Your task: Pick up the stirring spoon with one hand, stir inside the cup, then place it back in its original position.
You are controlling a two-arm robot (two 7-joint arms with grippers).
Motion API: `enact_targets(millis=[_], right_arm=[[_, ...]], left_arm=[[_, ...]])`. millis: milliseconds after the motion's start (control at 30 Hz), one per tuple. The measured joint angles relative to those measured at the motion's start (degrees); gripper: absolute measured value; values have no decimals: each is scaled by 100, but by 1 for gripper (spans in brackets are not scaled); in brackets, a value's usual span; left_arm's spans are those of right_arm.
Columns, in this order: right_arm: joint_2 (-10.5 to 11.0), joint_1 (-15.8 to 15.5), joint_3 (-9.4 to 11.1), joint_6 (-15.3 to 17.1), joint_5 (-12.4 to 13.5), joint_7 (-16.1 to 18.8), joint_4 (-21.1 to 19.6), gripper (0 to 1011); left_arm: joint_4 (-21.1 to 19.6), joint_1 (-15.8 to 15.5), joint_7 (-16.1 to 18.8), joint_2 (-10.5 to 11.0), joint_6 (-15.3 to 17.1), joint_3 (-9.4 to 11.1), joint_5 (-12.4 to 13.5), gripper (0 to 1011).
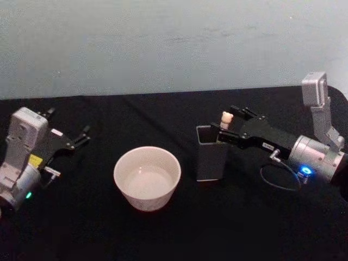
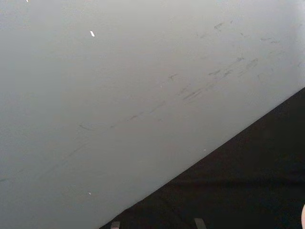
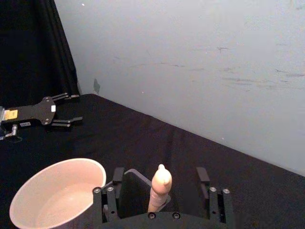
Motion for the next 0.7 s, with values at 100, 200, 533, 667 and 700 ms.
enact_targets(millis=[100,200,533,667,700], right_arm=[[2,-3,1,2,4,-2,-2,883],[4,-4,3,3,8,-2,-4,818],[6,-9,8,8,16,-7,-10,531],[6,-11,8,9,18,-7,-10,360],[6,-12,8,9,19,-7,-10,342]], left_arm=[[0,0,0,0,0,0,0,1001],[0,0,0,0,0,0,0,1001],[0,0,0,0,0,0,0,1001],[0,0,0,0,0,0,0,1001],[0,0,0,0,0,0,0,1001]])
